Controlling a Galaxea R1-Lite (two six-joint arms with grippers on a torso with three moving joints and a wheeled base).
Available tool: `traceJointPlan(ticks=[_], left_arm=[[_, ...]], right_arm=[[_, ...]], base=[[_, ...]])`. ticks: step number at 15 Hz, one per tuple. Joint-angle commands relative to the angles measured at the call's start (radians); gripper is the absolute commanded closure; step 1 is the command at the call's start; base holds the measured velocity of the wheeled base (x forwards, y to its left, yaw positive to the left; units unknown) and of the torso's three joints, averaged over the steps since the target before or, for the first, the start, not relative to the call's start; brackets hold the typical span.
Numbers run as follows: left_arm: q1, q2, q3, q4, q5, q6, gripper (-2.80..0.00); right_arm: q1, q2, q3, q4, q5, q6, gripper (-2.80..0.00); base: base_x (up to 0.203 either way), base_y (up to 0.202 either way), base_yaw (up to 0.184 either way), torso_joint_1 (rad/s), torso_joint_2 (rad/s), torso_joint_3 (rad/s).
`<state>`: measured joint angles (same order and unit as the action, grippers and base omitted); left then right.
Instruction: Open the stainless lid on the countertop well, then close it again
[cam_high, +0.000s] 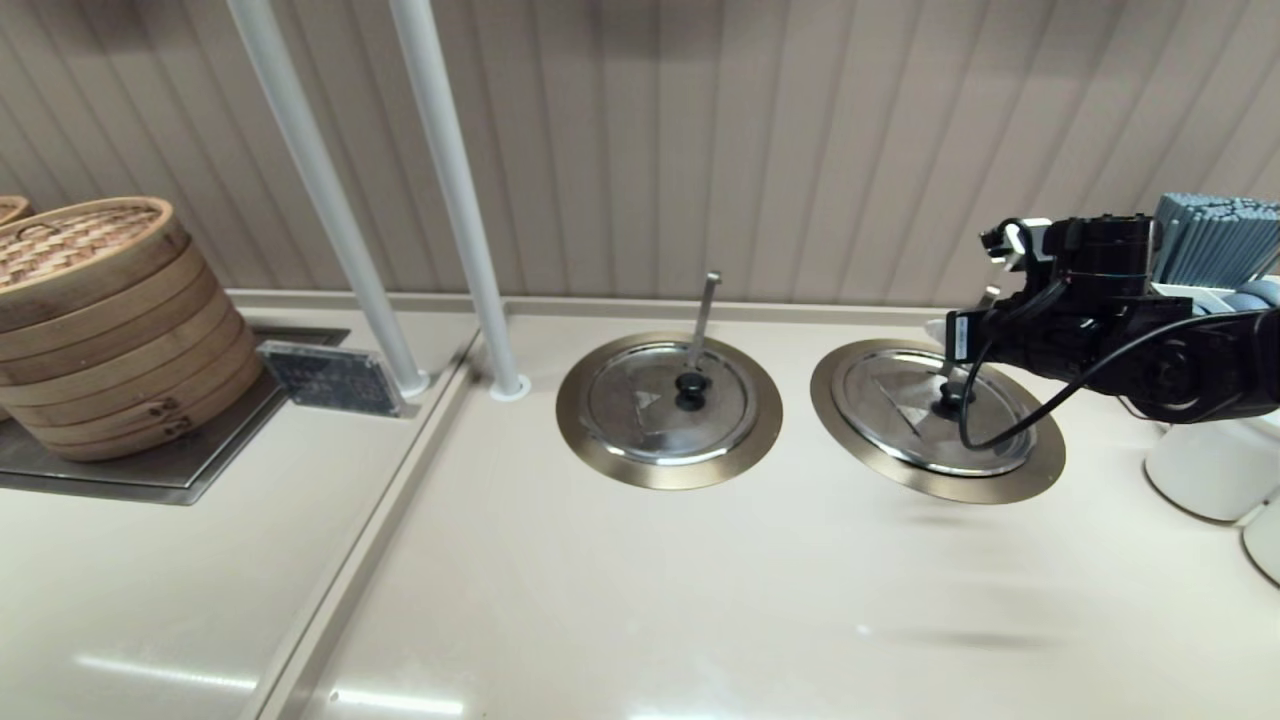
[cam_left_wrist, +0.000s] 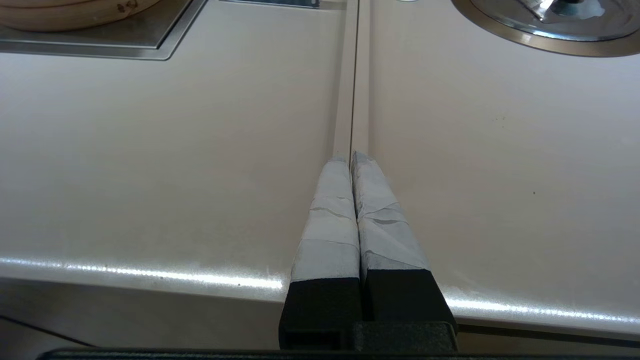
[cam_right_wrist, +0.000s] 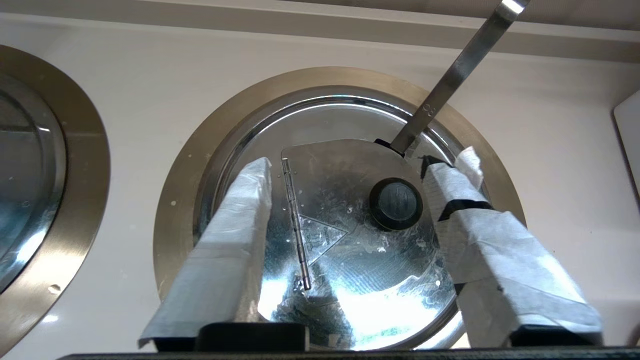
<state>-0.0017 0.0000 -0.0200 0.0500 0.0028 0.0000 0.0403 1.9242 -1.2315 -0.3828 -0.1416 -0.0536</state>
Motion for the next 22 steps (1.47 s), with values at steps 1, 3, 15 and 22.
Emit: traceJointPlan(ticks=[1, 3, 15, 22], left_arm=[[0.000, 0.000, 0.000, 0.001, 0.000, 0.000, 0.00], [0.000, 0.000, 0.000, 0.001, 0.000, 0.000, 0.00], [0.000, 0.000, 0.000, 0.001, 0.000, 0.000, 0.00], [0.000, 0.000, 0.000, -0.001, 0.000, 0.000, 0.00]], right_arm=[[0.004, -0.079, 0.005, 0.062, 0.030, 0.020, 0.00], [-0.004, -0.155, 0.010, 0.145, 0.107, 0.050, 0.00], [-0.092, -1.151, 0.619, 0.257, 0.120, 0.065, 0.00], [-0.051, -1.884, 0.780, 0.613, 0.162, 0.016, 0.00]], base=[[0.000, 0.000, 0.000, 0.000, 0.00, 0.000], [0.000, 0.000, 0.000, 0.000, 0.00, 0.000], [0.000, 0.000, 0.000, 0.000, 0.00, 0.000], [0.000, 0.000, 0.000, 0.000, 0.00, 0.000]])
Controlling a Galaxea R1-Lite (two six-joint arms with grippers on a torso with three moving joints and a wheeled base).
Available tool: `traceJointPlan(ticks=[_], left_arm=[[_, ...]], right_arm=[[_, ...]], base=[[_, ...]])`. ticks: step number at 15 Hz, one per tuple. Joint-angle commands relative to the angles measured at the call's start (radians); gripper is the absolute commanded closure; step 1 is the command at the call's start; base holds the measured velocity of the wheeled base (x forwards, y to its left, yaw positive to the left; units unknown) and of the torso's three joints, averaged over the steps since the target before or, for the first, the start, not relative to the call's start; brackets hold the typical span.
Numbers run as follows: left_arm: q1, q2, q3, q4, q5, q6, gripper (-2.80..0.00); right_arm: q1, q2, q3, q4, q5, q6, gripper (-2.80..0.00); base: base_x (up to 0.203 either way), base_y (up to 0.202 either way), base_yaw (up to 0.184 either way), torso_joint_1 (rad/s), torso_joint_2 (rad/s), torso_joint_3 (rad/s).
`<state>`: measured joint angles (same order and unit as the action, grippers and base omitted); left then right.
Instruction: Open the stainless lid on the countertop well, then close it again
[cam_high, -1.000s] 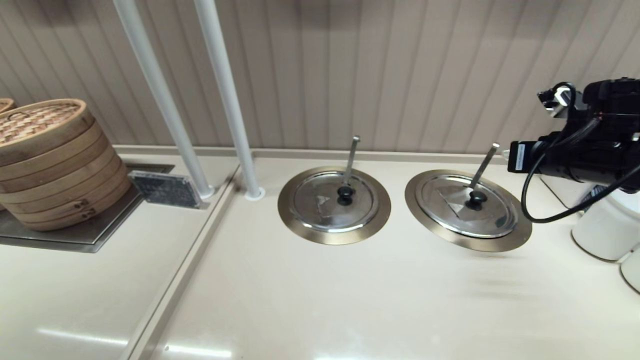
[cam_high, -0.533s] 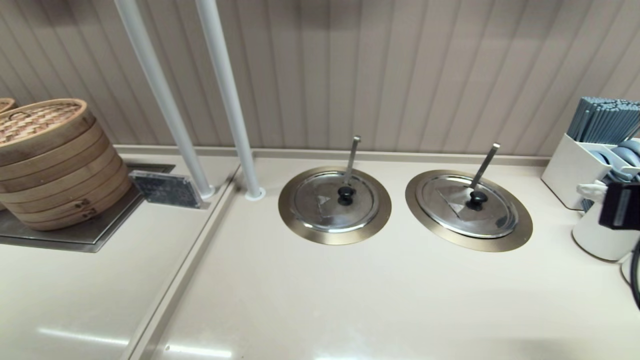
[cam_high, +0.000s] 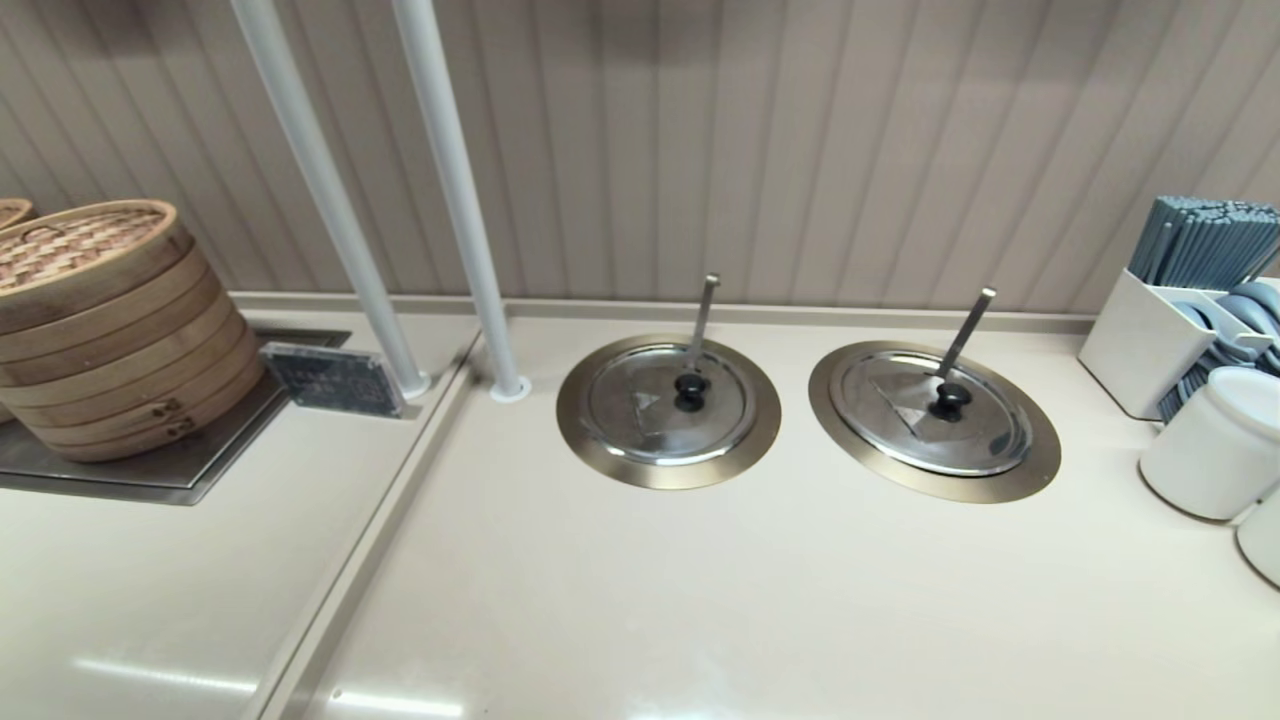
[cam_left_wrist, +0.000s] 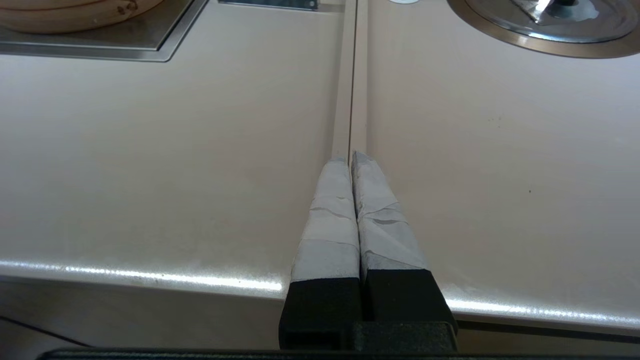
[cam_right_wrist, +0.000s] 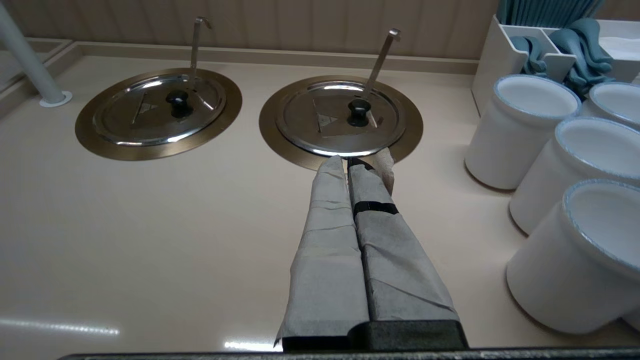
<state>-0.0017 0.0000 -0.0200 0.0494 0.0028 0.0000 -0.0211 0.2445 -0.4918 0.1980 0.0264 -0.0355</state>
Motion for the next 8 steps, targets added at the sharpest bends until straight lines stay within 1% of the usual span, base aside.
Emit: traceJointPlan(ticks=[1, 2, 3, 4, 5, 6, 7, 8], left_arm=[[0.000, 0.000, 0.000, 0.000, 0.000, 0.000, 0.00], [0.000, 0.000, 0.000, 0.000, 0.000, 0.000, 0.00], [0.000, 0.000, 0.000, 0.000, 0.000, 0.000, 0.00], [0.000, 0.000, 0.000, 0.000, 0.000, 0.000, 0.00], [0.000, 0.000, 0.000, 0.000, 0.000, 0.000, 0.00], [0.000, 0.000, 0.000, 0.000, 0.000, 0.000, 0.00], [0.000, 0.000, 0.000, 0.000, 0.000, 0.000, 0.00], [0.000, 0.000, 0.000, 0.000, 0.000, 0.000, 0.00]], right_arm=[[0.015, -0.240, 0.096, 0.053, -0.043, -0.004, 0.00], [0.018, -0.248, 0.195, 0.049, -0.077, -0.006, 0.00], [0.020, -0.246, 0.308, 0.001, -0.090, -0.010, 0.00], [0.021, -0.245, 0.401, -0.095, -0.073, -0.013, 0.00], [0.023, -0.243, 0.469, -0.191, -0.035, -0.015, 0.00], [0.024, -0.242, 0.495, -0.227, -0.010, -0.030, 0.00], [0.025, -0.242, 0.490, -0.240, 0.014, -0.071, 0.00], [0.026, -0.242, 0.491, -0.236, 0.017, -0.078, 0.00]], base=[[0.000, 0.000, 0.000, 0.000, 0.00, 0.000], [0.000, 0.000, 0.000, 0.000, 0.00, 0.000], [0.000, 0.000, 0.000, 0.000, 0.00, 0.000], [0.000, 0.000, 0.000, 0.000, 0.00, 0.000], [0.000, 0.000, 0.000, 0.000, 0.00, 0.000], [0.000, 0.000, 0.000, 0.000, 0.00, 0.000], [0.000, 0.000, 0.000, 0.000, 0.00, 0.000], [0.000, 0.000, 0.000, 0.000, 0.00, 0.000]])
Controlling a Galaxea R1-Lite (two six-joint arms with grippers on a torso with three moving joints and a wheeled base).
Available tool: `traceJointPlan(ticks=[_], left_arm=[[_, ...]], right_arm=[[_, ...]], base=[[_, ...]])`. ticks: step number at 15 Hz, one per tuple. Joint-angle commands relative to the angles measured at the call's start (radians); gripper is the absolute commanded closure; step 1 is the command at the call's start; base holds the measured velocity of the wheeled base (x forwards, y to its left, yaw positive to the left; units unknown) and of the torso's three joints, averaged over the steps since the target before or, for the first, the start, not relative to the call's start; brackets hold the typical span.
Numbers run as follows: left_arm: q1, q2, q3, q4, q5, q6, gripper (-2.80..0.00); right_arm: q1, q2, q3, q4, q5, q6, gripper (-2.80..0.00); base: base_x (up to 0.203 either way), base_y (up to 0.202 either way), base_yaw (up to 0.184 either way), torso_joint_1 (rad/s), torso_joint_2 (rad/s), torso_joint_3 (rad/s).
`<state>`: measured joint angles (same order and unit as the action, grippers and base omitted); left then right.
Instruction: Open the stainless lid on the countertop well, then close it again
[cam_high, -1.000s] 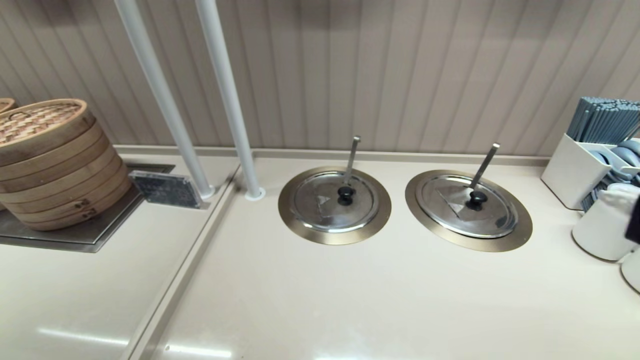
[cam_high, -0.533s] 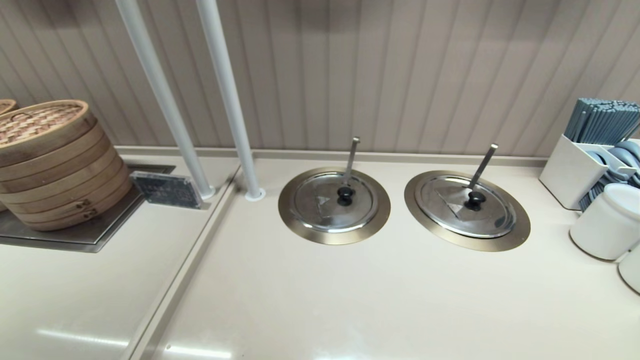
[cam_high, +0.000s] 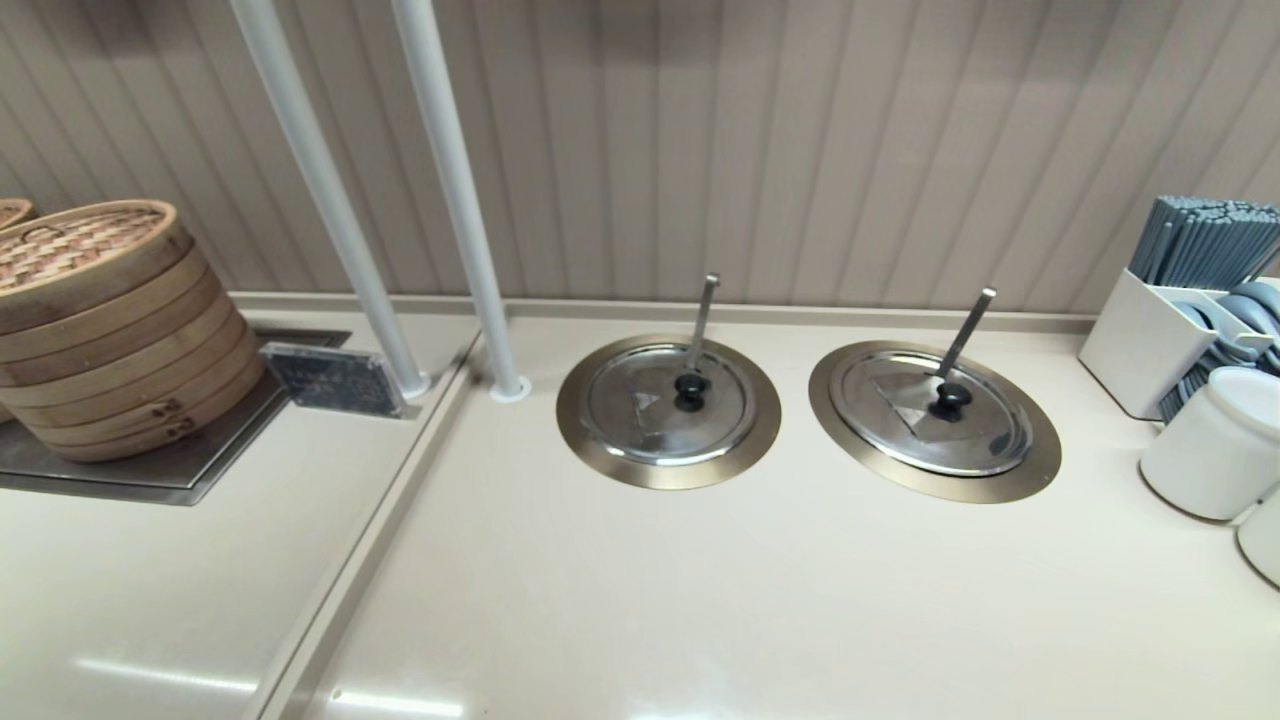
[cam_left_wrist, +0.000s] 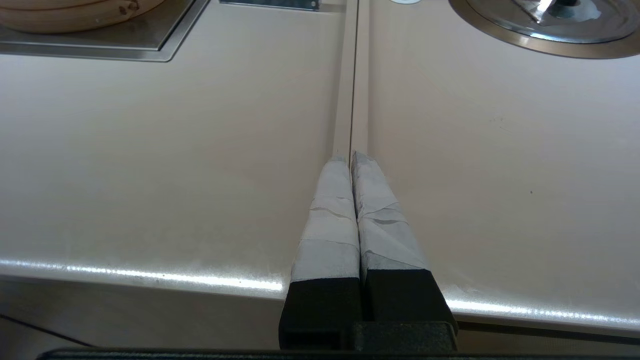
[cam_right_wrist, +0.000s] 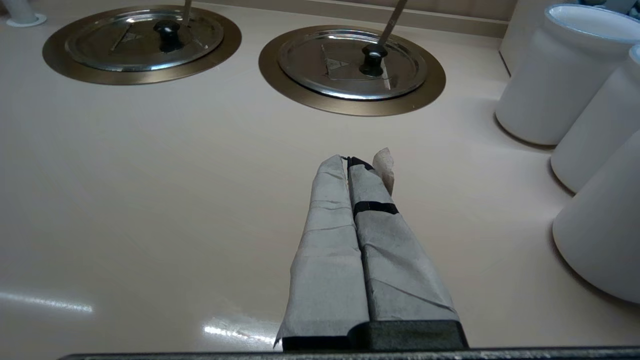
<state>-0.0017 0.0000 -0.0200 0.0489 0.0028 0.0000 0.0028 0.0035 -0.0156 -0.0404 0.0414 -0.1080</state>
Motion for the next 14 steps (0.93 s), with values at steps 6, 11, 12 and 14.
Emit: traceJointPlan(ticks=[6, 11, 12, 14], left_arm=[[0.000, 0.000, 0.000, 0.000, 0.000, 0.000, 0.00], [0.000, 0.000, 0.000, 0.000, 0.000, 0.000, 0.00], [0.000, 0.000, 0.000, 0.000, 0.000, 0.000, 0.00], [0.000, 0.000, 0.000, 0.000, 0.000, 0.000, 0.00]], right_arm=[[0.001, 0.000, 0.016, 0.036, 0.000, 0.015, 0.00], [0.002, 0.000, 0.016, 0.035, -0.009, 0.044, 0.00], [0.001, 0.000, 0.016, 0.034, -0.009, 0.044, 0.00], [0.001, 0.000, 0.014, 0.034, -0.009, 0.045, 0.00]], base=[[0.000, 0.000, 0.000, 0.000, 0.00, 0.000], [0.000, 0.000, 0.000, 0.000, 0.00, 0.000], [0.000, 0.000, 0.000, 0.000, 0.00, 0.000], [0.000, 0.000, 0.000, 0.000, 0.00, 0.000]])
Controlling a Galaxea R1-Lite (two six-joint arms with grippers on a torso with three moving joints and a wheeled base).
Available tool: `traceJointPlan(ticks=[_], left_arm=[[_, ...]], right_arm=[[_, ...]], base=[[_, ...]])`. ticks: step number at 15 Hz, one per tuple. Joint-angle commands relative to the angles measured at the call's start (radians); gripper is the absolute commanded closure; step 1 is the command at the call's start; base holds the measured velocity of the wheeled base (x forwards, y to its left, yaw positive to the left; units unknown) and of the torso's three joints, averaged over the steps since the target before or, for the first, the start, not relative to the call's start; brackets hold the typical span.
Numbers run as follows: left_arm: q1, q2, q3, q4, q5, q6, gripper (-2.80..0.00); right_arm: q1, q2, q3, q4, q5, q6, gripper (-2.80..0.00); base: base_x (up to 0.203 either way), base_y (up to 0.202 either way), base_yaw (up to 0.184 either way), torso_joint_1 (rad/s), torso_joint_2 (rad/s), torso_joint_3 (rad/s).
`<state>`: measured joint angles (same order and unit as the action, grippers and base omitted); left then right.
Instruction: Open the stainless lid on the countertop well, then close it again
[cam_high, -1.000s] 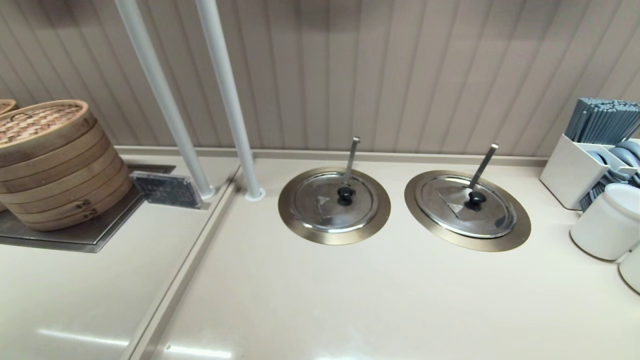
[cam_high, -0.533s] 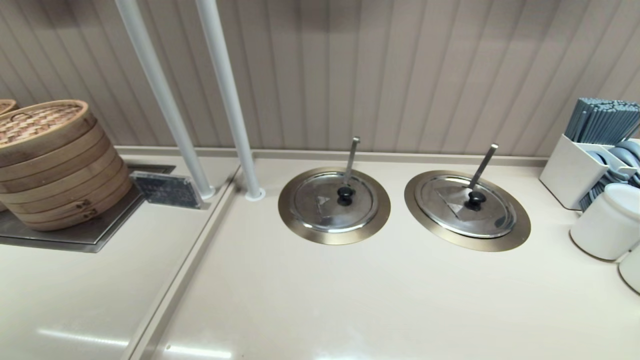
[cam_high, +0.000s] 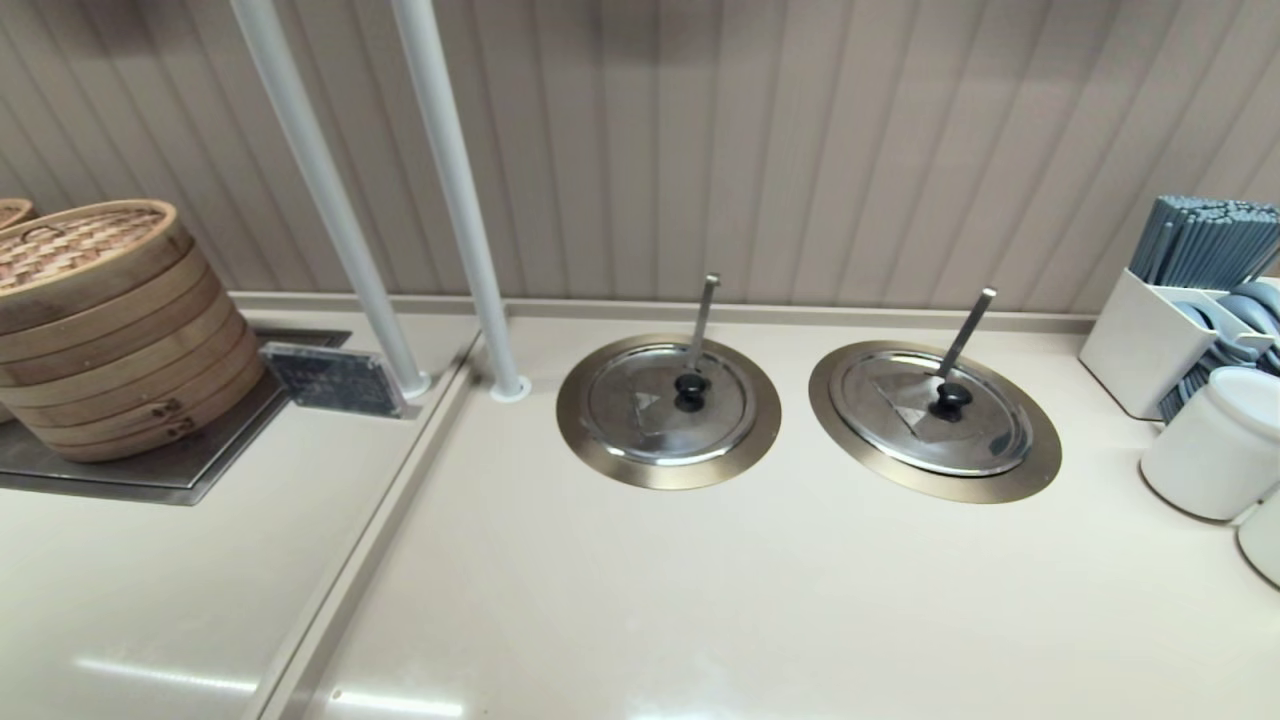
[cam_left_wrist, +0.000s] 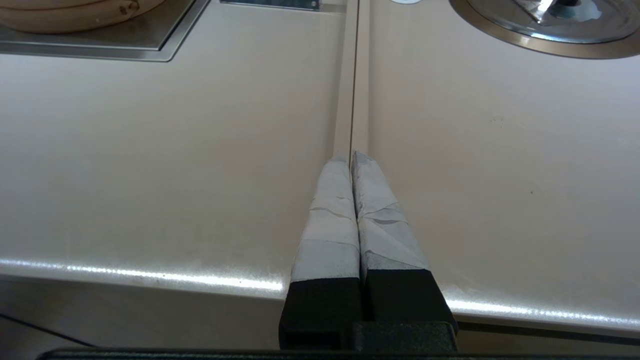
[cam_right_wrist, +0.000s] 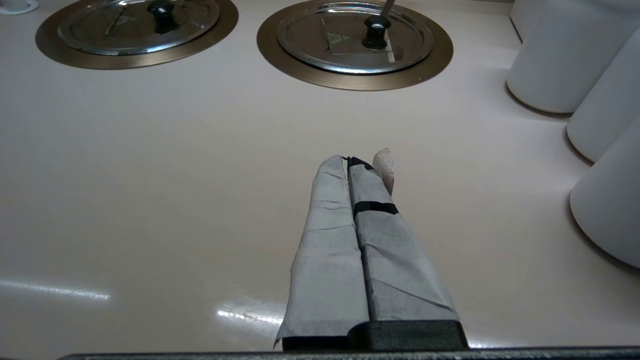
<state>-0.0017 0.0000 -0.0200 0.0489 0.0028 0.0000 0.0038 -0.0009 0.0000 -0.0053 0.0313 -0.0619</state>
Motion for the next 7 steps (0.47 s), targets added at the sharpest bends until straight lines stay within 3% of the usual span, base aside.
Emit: traceJointPlan(ticks=[1, 7], left_arm=[[0.000, 0.000, 0.000, 0.000, 0.000, 0.000, 0.00], [0.000, 0.000, 0.000, 0.000, 0.000, 0.000, 0.00]], right_arm=[[0.000, 0.004, -0.003, 0.005, -0.001, -0.003, 0.00], [-0.001, 0.003, -0.002, -0.001, -0.005, 0.020, 0.00]], base=[[0.000, 0.000, 0.000, 0.000, 0.00, 0.000], [0.000, 0.000, 0.000, 0.000, 0.00, 0.000]])
